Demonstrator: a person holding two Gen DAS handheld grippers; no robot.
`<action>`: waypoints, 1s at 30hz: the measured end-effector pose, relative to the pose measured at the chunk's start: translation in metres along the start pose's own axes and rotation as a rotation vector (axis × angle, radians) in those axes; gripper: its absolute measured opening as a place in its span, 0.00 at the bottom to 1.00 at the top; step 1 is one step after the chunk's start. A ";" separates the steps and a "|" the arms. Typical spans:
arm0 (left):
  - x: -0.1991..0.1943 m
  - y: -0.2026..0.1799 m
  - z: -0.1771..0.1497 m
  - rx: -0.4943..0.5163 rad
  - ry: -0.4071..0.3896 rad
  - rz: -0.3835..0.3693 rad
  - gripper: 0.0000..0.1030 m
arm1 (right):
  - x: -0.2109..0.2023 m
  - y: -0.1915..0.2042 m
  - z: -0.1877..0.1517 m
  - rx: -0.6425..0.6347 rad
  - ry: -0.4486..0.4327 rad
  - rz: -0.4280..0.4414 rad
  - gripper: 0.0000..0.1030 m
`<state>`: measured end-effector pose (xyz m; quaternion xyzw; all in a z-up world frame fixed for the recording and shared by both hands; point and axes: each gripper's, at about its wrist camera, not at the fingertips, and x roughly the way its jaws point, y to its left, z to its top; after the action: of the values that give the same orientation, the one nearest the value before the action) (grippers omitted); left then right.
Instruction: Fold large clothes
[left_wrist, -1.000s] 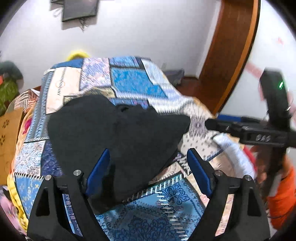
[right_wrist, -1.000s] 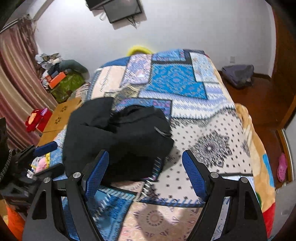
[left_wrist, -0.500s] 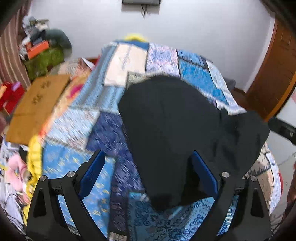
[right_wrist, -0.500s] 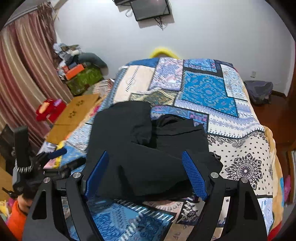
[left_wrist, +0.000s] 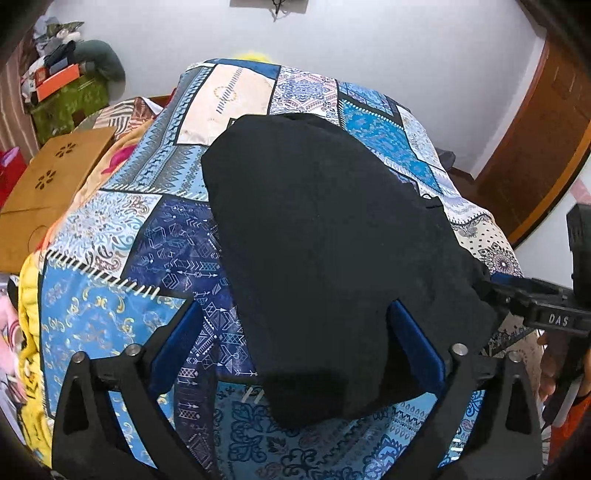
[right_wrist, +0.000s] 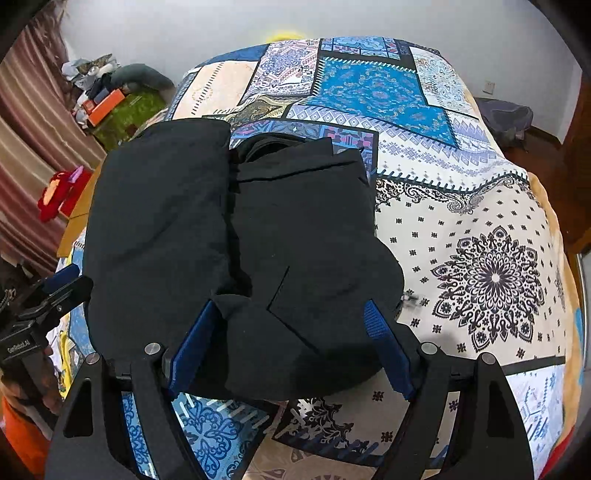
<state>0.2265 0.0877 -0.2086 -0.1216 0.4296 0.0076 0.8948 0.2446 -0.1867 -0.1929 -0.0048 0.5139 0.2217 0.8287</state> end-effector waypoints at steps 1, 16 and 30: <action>0.000 0.001 -0.001 -0.011 -0.001 -0.006 1.00 | -0.004 0.002 -0.001 -0.004 -0.003 -0.001 0.77; -0.004 0.043 0.043 -0.136 0.102 -0.172 0.99 | -0.030 -0.033 0.028 0.075 0.022 0.120 0.77; 0.083 0.059 0.044 -0.323 0.306 -0.423 1.00 | 0.024 -0.059 0.033 0.234 0.228 0.288 0.80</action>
<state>0.3059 0.1470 -0.2580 -0.3488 0.5177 -0.1291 0.7705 0.3034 -0.2236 -0.2107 0.1401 0.6220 0.2745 0.7199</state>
